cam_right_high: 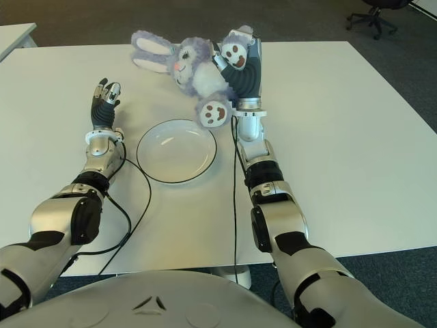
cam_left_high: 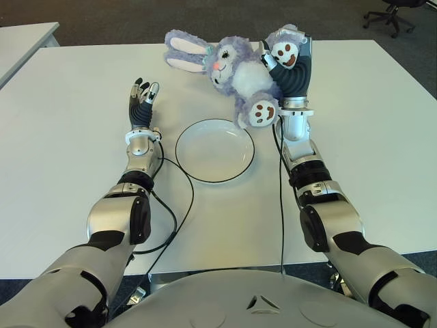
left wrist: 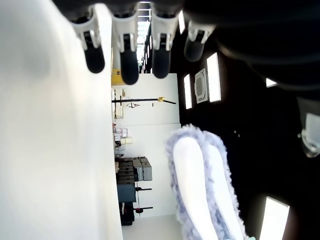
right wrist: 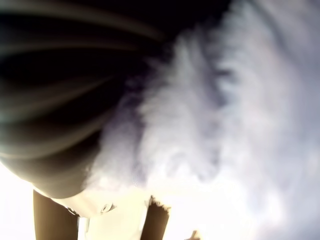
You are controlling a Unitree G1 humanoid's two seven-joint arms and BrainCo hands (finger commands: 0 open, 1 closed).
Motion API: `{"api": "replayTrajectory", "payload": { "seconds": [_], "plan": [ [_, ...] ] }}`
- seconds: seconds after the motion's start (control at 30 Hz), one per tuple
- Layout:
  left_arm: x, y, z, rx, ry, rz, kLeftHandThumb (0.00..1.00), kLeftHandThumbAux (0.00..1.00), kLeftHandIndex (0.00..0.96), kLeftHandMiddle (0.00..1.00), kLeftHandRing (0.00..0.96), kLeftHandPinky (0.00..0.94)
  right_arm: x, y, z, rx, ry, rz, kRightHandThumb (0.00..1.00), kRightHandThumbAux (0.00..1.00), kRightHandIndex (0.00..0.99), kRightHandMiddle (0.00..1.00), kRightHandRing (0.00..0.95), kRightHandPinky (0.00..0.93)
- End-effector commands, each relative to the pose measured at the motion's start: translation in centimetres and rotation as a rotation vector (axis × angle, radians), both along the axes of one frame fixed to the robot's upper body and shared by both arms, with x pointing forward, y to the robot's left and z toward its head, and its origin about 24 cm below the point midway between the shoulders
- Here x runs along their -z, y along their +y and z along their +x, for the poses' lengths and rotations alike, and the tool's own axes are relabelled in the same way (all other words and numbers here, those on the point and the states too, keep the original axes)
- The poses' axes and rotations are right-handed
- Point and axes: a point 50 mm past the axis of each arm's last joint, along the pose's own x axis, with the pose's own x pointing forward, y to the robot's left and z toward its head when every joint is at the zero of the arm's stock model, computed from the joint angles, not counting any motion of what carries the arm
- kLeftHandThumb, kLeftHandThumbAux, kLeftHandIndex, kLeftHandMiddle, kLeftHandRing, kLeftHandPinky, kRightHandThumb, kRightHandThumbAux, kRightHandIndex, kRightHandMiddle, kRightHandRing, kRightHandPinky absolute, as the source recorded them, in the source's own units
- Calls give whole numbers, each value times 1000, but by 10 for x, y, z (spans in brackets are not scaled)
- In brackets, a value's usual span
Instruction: Put the doll into the plate.
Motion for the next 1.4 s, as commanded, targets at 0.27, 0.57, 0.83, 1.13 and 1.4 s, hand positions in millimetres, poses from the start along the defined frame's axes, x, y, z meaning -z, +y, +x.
{"api": "replayTrajectory", "payload": {
  "seconds": [0.27,0.57,0.83,1.13,1.4],
  "plan": [
    [63,-11,-43,-7,264,-63,0,406,0,150,155,119,-2,7,-2,-22,-11,9,537,742,699,835,859,855],
    [63,-11,-43,-9,264,-65,0,399,0,147,149,101,-1,12,-3,-35,-4,-19,524,744,689,838,855,845],
    [62,-11,-42,-8,266,-59,0,407,0,149,149,110,1,18,-4,-48,3,-27,516,739,673,829,846,829],
    [61,-11,-41,-7,256,-60,0,413,0,148,148,119,4,24,-3,-78,35,-24,521,737,672,818,831,815],
    [61,-11,-40,-7,254,-61,0,412,0,143,145,112,6,27,-3,-84,53,-38,511,744,666,817,831,822]
  ]
}}
